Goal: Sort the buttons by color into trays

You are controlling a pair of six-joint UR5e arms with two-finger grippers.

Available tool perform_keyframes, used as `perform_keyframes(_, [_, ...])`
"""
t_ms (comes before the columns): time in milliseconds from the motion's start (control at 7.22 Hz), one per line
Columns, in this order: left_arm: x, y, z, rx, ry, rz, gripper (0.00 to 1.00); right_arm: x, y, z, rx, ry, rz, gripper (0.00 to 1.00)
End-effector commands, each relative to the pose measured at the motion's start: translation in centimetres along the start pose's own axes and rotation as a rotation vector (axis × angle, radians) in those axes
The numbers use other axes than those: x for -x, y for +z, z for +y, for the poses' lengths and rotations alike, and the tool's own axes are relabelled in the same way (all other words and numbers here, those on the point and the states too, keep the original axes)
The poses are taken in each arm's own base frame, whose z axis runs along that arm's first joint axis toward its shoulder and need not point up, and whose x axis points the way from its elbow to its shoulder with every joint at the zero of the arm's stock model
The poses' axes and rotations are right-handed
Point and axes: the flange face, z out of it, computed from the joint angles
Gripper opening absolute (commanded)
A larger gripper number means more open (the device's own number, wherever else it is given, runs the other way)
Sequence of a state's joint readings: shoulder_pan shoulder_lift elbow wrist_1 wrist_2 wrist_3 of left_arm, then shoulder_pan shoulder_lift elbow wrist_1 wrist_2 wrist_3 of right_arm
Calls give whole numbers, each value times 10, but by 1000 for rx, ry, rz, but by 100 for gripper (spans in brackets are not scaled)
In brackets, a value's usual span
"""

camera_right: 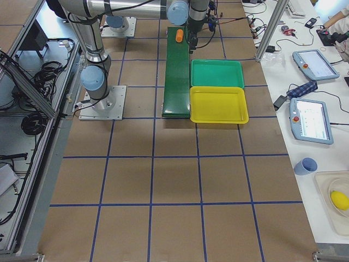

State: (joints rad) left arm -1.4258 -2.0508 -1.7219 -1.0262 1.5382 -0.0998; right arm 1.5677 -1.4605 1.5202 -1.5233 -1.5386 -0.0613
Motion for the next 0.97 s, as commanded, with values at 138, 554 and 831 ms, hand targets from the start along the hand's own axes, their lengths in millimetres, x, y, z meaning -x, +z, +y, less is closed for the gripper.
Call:
perform_keyframes(138, [4, 21, 15, 38, -12, -28, 100, 0, 0, 0, 0, 0, 2, 100])
perform_keyframes(554, [3, 21, 16, 45, -54, -30, 100, 0, -1, 1, -1, 0, 2, 100])
perform_keyframes(831, [4, 22, 16, 45, -58, -31, 56, 0, 0, 0, 0, 0, 2, 100])
